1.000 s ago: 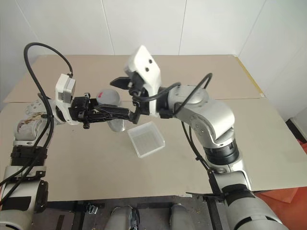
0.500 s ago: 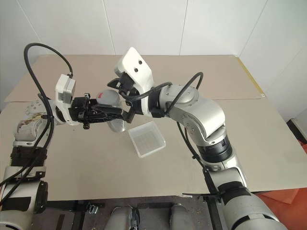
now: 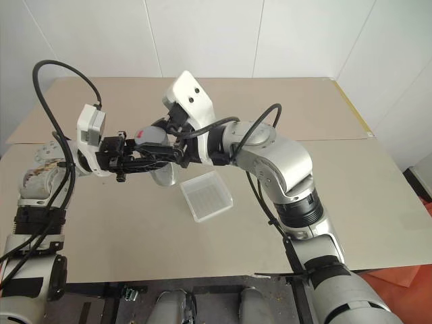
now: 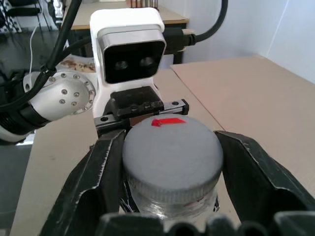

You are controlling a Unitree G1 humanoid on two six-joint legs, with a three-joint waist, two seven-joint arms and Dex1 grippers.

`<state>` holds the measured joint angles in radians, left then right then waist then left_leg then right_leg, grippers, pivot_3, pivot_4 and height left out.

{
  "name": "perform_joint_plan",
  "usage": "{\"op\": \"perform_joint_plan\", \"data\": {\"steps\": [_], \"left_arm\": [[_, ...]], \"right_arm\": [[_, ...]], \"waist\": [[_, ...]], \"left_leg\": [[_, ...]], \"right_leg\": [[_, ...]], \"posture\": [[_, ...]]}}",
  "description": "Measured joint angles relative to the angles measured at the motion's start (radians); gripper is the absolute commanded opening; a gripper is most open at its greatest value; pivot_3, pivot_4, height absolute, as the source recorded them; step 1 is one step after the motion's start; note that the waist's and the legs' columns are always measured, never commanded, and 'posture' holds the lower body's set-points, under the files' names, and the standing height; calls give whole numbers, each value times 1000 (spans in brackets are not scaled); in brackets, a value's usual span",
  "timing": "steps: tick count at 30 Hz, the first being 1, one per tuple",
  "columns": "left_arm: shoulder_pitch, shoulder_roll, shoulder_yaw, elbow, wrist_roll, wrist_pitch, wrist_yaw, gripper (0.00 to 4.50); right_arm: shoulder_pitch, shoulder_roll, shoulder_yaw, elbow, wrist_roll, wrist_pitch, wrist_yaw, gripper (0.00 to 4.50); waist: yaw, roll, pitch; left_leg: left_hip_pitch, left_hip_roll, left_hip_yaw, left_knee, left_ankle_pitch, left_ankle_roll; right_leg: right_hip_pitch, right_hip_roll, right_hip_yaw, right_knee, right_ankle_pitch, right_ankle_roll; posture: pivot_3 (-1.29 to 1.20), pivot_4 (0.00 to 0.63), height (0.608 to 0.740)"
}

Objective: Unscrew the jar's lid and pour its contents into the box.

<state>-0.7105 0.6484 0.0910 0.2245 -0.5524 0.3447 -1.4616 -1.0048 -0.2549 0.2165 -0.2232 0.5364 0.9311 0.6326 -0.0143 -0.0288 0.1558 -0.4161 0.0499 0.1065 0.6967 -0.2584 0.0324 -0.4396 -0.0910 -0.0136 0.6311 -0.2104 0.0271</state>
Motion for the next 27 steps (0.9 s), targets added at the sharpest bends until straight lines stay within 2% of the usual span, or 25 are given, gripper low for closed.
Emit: {"op": "perform_joint_plan", "data": {"steps": [5,11,14,17,20,23,27], "left_arm": [[3,1,3,-8,0,-2,3,1993],[13,2,-1,-12,1,-8,-3,1993],[13,1,-2,-12,1,-10,-3,1993],[13,1,-3,-12,1,-12,-1,1993],[15,4,-1,-11,1,-13,4,1993],[22,5,3,-13,1,-16,20,1993],[34,4,7,-13,1,-19,40,1993]], "right_arm": [[-5,23,-44,21,44,42,-7,2898],[-84,85,-288,95,221,157,-89,2898],[-68,59,-320,85,235,162,-119,2898],[37,-43,-254,20,127,86,-140,2898],[219,-176,-188,-24,-8,7,-154,2898],[388,-262,-164,-33,-115,-52,-176,2898],[532,-286,-147,11,-226,-122,-224,2898]], "waist": [[0,0,0],[2,0,0],[1,0,0],[4,0,0],[3,0,0],[2,0,0],[-9,0,0]], "left_leg": [[0,0,0,0,0,0],[0,0,0,0,0,0],[0,0,0,0,0,0],[0,-1,0,0,0,1],[-1,-1,0,0,-1,1],[-1,-1,0,0,0,1],[2,-1,1,0,0,0]], "right_leg": [[0,0,0,0,0,0],[1,0,-1,0,0,0],[1,0,0,0,0,0],[1,-1,-1,-1,0,0],[0,-1,0,-2,0,0],[0,-1,0,-2,0,0],[0,0,3,-2,0,0]], "posture": [[0,150,740],[0,150,740],[0,150,740],[0,150,740],[0,150,740],[0,150,740],[0,150,740]]}}
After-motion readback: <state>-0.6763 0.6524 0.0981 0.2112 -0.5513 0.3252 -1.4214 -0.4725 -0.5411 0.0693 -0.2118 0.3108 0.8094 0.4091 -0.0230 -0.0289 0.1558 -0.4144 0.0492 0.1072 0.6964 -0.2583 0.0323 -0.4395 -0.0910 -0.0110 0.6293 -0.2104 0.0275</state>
